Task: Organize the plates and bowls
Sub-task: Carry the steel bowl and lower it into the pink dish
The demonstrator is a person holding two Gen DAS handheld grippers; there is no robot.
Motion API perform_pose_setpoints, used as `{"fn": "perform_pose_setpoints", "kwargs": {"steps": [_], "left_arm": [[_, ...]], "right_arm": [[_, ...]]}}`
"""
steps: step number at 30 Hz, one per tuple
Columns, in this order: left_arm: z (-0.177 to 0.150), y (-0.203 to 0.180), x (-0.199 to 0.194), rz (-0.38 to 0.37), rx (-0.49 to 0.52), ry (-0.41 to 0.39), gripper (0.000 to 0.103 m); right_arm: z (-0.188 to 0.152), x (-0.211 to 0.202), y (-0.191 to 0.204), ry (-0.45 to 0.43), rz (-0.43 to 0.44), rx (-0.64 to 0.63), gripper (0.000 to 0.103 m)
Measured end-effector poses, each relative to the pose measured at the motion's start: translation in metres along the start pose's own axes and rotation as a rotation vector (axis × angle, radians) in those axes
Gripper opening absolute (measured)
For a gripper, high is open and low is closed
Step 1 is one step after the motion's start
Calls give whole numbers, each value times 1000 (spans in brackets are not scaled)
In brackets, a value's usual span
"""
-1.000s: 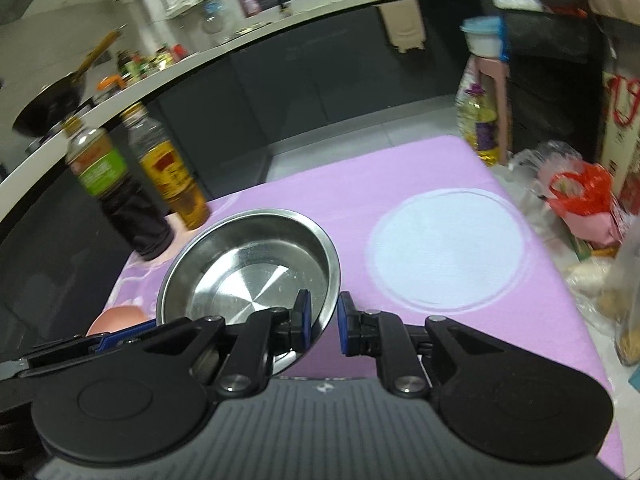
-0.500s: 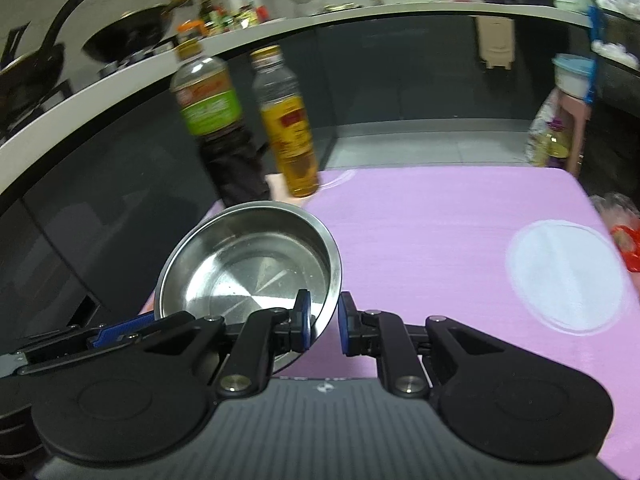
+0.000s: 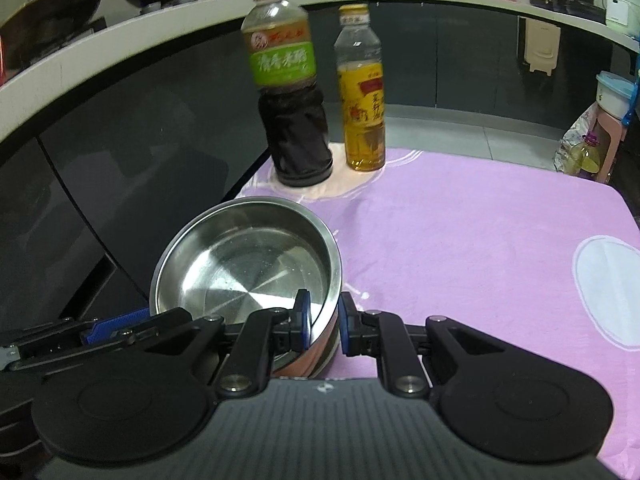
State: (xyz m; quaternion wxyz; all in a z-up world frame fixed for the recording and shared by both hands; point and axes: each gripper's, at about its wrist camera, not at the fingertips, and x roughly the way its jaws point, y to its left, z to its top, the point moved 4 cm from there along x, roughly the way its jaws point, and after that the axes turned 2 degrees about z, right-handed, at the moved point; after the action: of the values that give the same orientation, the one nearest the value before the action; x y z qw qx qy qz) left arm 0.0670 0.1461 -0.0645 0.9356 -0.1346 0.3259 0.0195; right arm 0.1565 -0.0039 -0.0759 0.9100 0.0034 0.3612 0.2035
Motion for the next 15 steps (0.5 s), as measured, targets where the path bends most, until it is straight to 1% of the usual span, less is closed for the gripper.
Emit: {"fn": "perform_pose_setpoints", "kwargs": {"steps": [8, 15], "left_arm": [[-5, 9, 11, 13, -5, 26, 22], [-8, 14, 14, 27, -9, 33, 21]], "right_arm": [[-4, 17, 8, 48, -22, -29, 3], [-8, 27, 10, 79, -34, -40, 4]]}}
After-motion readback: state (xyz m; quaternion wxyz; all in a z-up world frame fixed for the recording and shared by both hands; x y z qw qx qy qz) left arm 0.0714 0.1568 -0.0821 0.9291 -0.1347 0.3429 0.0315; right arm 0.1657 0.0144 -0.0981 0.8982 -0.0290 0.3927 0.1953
